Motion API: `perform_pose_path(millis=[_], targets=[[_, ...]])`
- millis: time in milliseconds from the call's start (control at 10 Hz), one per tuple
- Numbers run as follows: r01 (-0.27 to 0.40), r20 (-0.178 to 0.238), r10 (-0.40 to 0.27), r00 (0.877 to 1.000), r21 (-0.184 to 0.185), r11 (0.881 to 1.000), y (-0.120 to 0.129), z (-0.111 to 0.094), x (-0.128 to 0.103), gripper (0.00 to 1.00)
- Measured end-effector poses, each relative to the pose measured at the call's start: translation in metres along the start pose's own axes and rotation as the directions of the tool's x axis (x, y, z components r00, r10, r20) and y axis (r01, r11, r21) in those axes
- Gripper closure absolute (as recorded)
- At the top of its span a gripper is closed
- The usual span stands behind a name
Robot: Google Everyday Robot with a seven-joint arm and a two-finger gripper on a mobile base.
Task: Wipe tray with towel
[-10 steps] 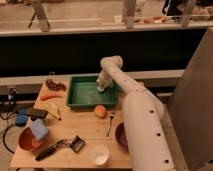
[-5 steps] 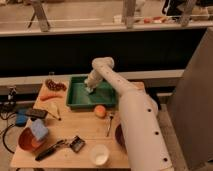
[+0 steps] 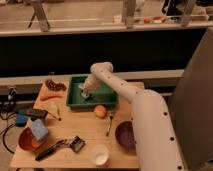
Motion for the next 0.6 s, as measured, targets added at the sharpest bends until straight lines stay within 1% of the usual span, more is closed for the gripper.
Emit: perform_pose_path(millis=[200,400,500,600], targets=[[-0.007,-0.012,0.006,1.0,-0.044,0.999,0.016,-0.005,-0.012,1.0],[-0.057,-0.04,0.055,0.998,-0.059,0.997,0.04,-0.017,-0.016,1.0],[-0.091,-0.057,0.087,0.995,-0.073,0.993,0.053,-0.023,-0.016,1.0],[-0.102,-0.054,0.098,0.994,-0.083,0.991,0.057,-0.024,-0.017,1.0]])
